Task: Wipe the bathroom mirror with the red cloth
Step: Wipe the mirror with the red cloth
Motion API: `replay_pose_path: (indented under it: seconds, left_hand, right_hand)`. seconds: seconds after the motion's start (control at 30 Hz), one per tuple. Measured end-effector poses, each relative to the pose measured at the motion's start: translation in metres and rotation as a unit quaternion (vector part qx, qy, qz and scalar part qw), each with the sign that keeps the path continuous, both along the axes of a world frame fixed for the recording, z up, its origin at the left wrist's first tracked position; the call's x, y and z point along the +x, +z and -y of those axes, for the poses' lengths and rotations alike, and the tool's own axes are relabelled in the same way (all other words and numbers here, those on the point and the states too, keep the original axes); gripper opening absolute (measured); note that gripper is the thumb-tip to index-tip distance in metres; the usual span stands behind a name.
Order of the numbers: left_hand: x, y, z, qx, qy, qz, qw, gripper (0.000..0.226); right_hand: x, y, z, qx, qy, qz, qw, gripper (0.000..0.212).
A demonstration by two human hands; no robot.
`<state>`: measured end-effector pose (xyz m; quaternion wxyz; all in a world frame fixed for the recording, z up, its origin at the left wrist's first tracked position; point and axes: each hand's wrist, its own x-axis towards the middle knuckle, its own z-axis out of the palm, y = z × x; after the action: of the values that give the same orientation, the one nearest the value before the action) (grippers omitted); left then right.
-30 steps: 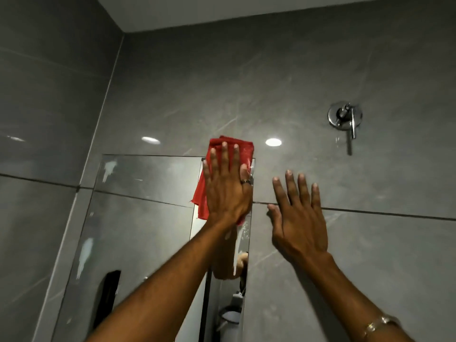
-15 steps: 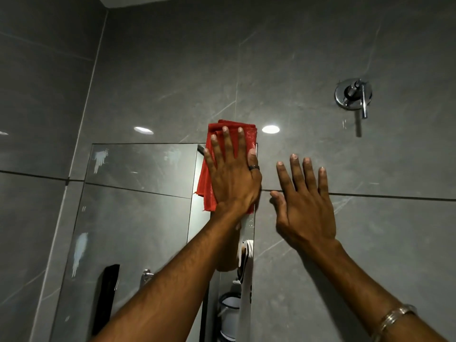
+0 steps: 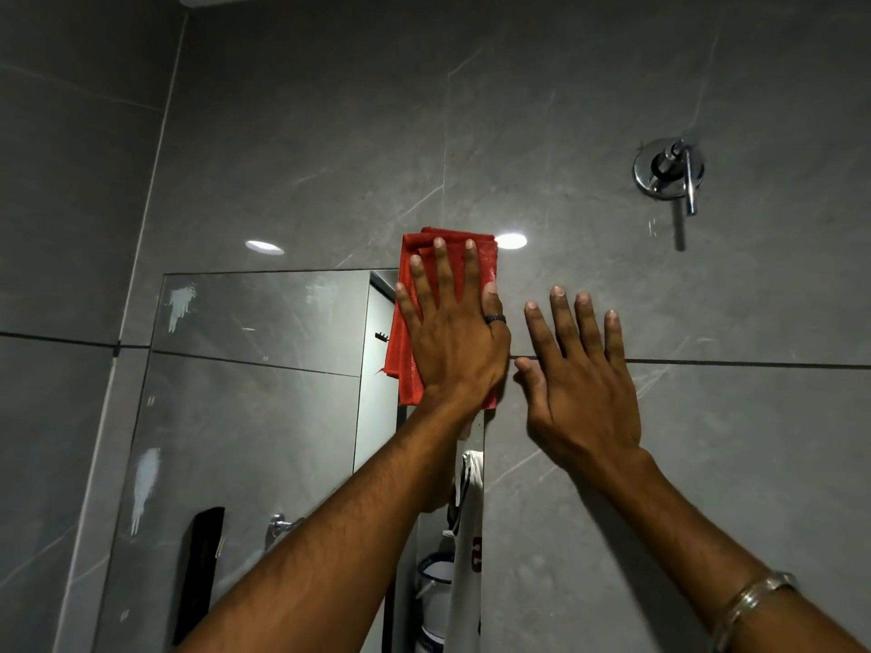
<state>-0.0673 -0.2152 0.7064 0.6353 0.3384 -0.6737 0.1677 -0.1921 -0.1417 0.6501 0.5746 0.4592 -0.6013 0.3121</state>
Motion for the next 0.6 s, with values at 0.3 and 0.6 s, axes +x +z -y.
replay_pose_path:
  seconds: [0.3, 0.6]
  left_hand:
    - [-0.004, 0.003, 0.005, -0.020, 0.024, 0.004, 1.000, 0.065]
    - [-0.008, -0.074, 0.002, -0.038, 0.029, -0.011, 0.999, 0.063]
  right_hand:
    - [-0.001, -0.007, 0.001, 0.003, 0.019, 0.001, 1.000, 0.068]
    - [0.009, -0.027, -0.003, 0.008, 0.058, -0.007, 0.998, 0.066]
